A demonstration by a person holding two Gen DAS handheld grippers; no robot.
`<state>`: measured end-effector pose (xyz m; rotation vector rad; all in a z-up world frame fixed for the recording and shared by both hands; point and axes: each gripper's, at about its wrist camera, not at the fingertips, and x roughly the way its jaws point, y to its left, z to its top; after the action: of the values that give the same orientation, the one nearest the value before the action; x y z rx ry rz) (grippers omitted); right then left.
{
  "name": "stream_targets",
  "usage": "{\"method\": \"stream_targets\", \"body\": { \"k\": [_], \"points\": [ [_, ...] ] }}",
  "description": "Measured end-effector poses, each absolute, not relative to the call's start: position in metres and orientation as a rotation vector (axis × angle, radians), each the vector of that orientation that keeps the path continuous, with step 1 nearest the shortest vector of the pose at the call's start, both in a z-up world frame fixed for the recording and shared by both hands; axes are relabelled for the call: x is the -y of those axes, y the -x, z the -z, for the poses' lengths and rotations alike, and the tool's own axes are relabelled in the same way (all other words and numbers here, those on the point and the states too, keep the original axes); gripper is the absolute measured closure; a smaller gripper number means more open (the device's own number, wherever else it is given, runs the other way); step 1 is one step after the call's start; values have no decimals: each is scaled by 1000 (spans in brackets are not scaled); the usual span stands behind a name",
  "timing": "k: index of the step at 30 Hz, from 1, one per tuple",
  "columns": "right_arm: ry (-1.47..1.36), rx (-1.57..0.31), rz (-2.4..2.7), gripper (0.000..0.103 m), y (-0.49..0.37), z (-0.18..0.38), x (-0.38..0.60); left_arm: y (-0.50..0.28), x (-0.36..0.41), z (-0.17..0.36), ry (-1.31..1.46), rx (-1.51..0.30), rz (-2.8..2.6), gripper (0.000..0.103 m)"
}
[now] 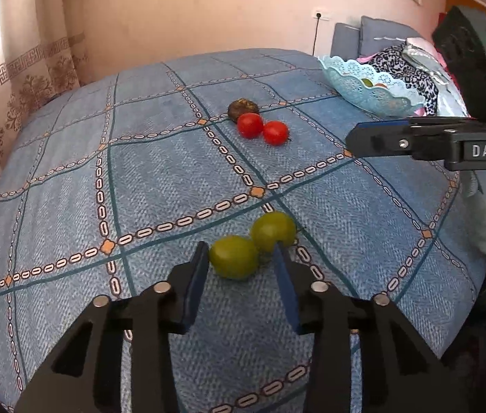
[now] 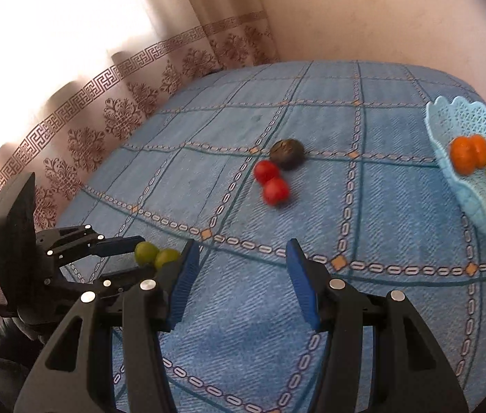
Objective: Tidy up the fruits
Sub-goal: 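Close the right gripper around one green tomato while the left gripper closes on the other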
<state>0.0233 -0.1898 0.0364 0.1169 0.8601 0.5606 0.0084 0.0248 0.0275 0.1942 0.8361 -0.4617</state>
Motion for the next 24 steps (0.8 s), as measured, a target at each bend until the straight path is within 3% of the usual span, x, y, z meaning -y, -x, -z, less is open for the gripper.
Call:
{"method": "stream_targets", "body": {
  "k": [3, 17, 24],
  "points": [
    [-121, -878, -587, 49, -23, -32, 184, -4, -27, -26, -185, -838, 443, 72],
    [-6, -918, -733, 49, -12, -20, 123, 9, -57, -46, -93, -772, 331, 72],
    [82, -934, -752, 64, -14, -7, 97, 10, -63, -46, -78, -770, 325, 72]
  ]
}}
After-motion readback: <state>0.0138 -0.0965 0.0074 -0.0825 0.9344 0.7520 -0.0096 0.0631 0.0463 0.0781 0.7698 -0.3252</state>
